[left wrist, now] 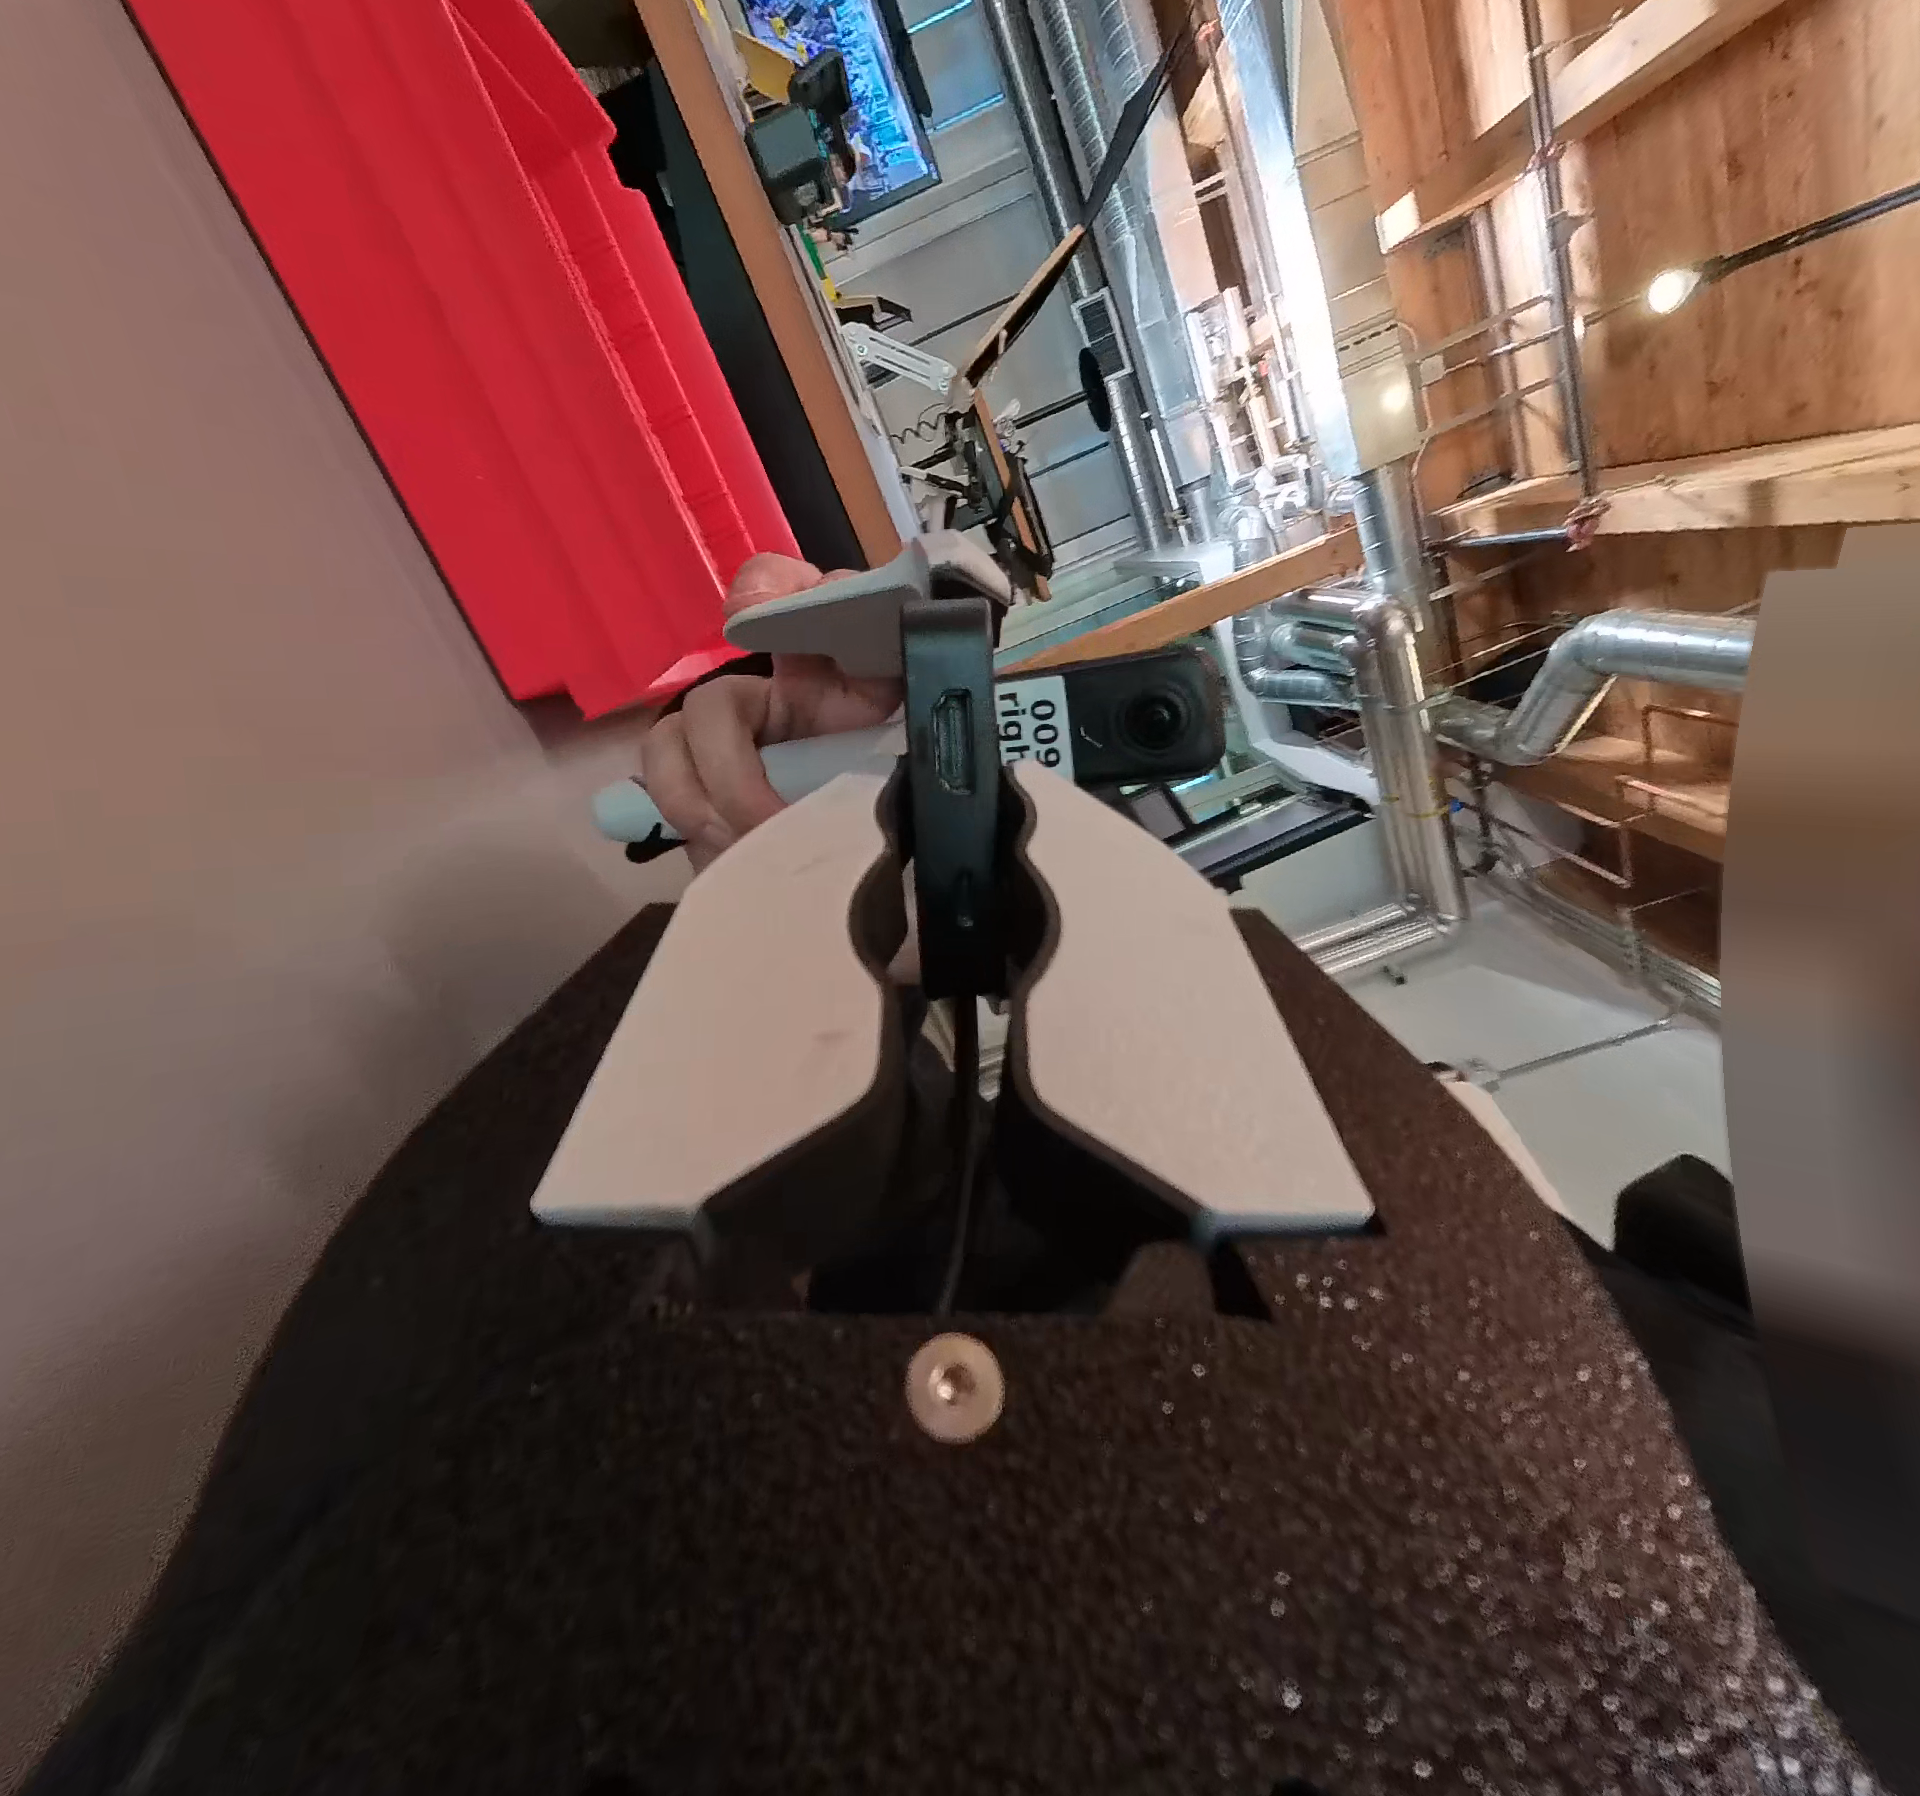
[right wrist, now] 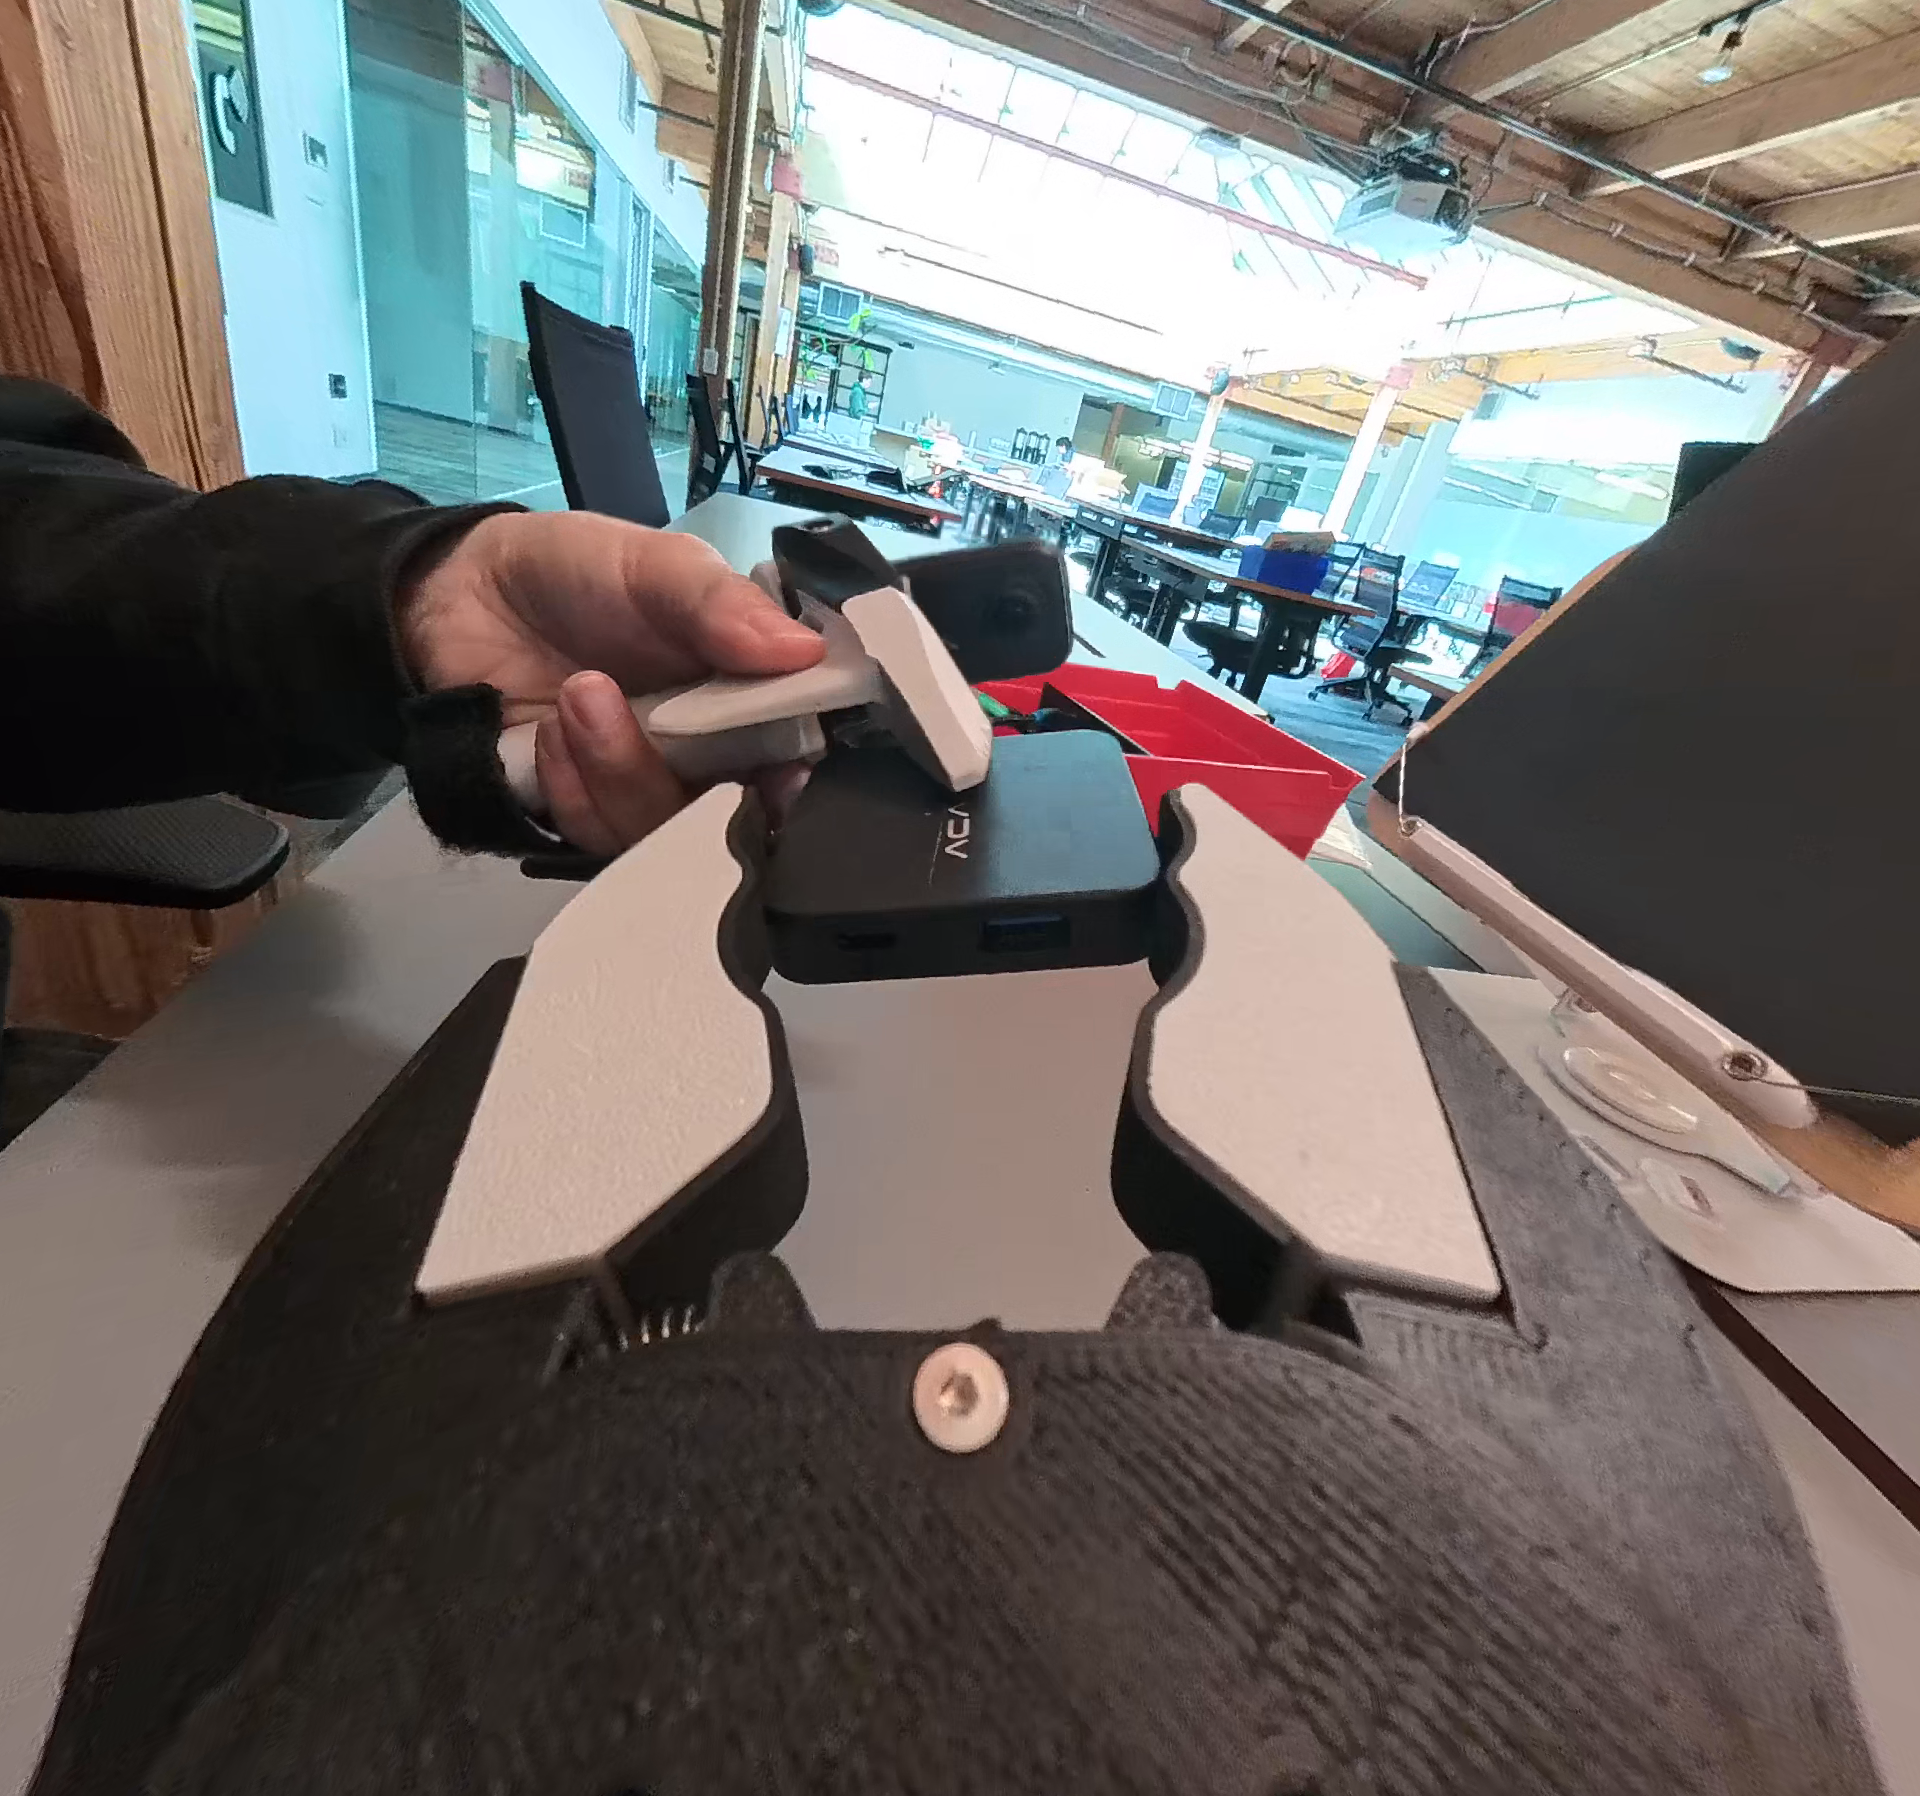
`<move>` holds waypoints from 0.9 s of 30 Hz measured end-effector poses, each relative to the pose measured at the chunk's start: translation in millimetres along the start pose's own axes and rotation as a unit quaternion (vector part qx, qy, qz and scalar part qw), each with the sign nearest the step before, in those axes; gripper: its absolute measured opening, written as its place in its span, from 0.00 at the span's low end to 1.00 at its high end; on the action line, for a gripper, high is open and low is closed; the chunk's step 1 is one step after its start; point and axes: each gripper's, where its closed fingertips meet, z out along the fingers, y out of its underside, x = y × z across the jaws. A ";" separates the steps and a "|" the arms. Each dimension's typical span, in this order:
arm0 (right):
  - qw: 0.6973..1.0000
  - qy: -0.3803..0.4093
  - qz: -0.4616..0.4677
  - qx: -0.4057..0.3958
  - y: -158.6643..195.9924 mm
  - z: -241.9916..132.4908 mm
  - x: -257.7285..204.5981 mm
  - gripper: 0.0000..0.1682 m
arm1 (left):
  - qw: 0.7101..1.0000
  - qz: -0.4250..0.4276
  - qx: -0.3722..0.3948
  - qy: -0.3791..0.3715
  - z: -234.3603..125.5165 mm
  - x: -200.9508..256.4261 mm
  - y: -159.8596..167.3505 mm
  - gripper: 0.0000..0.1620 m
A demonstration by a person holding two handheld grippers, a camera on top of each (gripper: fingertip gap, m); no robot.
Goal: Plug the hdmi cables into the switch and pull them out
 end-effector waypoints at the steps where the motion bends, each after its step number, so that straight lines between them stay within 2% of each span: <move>1: 1.000 0.000 -0.001 0.004 -0.6 -1.2 0.3 0.43 | 1.000 -0.009 0.001 0.007 1.2 0.2 0.1 0.08; 13: 1.000 -0.001 0.001 0.006 1.2 -5.9 -0.7 0.43 | 1.000 -0.008 0.008 -0.004 3.0 1.4 1.4 0.08; 18: 0.999 -0.006 0.030 -0.010 -2.9 -3.7 -1.2 0.44 | 1.000 -0.012 0.019 0.022 1.4 5.8 0.5 0.09; 22: 0.998 0.001 0.064 0.016 -8.2 -13.3 7.3 0.43 | 0.996 0.074 0.035 -0.023 -7.4 7.5 -7.1 0.15; 23: 0.997 0.003 0.067 0.028 -12.8 -18.2 9.5 0.43 | 0.992 0.108 0.042 -0.047 -13.1 8.0 -11.5 0.19; 24: 0.997 0.001 0.073 0.037 -16.2 -22.9 11.3 0.43 | 0.986 0.142 0.047 -0.076 -20.4 7.7 -15.9 0.23; 27: 0.995 0.008 0.087 0.056 -18.0 -33.0 18.6 0.43 | 0.951 0.270 0.048 -0.142 -51.7 16.1 -28.4 0.23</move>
